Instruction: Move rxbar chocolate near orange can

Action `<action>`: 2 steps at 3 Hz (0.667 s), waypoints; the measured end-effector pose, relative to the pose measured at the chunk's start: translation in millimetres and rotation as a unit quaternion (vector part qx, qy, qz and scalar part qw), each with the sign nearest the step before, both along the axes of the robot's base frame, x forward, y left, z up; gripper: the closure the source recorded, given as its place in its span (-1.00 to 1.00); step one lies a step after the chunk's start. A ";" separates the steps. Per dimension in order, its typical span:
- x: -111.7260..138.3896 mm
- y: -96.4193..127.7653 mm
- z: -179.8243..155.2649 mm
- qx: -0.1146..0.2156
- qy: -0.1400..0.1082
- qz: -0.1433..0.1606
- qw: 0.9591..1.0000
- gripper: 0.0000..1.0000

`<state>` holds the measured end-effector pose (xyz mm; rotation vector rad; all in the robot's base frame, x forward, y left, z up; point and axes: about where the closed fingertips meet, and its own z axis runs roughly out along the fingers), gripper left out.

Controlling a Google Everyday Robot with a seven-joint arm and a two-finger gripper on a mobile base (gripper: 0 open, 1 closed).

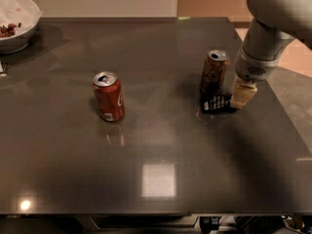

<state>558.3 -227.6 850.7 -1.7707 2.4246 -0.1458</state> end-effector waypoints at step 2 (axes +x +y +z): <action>6.7 -5.1 0.1 0.001 -0.004 -0.012 1.000 -0.28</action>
Offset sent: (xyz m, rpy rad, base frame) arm 0.0054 -0.0048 0.0006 0.0023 -0.0064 -0.0220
